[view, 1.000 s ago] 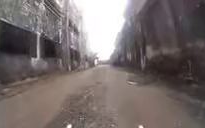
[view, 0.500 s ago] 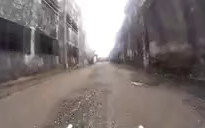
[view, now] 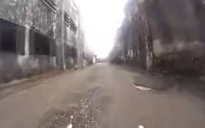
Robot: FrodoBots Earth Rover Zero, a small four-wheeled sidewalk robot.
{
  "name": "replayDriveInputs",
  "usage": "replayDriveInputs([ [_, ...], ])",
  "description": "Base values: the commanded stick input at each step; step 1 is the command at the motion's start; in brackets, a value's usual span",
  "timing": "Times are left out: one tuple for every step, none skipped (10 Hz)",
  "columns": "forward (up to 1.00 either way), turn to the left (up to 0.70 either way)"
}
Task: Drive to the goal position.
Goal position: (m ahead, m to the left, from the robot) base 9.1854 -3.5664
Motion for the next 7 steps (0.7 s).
replayDriveInputs([
  [0.7,0.0],
  [0.7,0.0],
  [0.7,0.0],
  [0.7,0.0],
  [0.7,0.0],
  [0.7,0.0],
  [0.7,0.0],
])
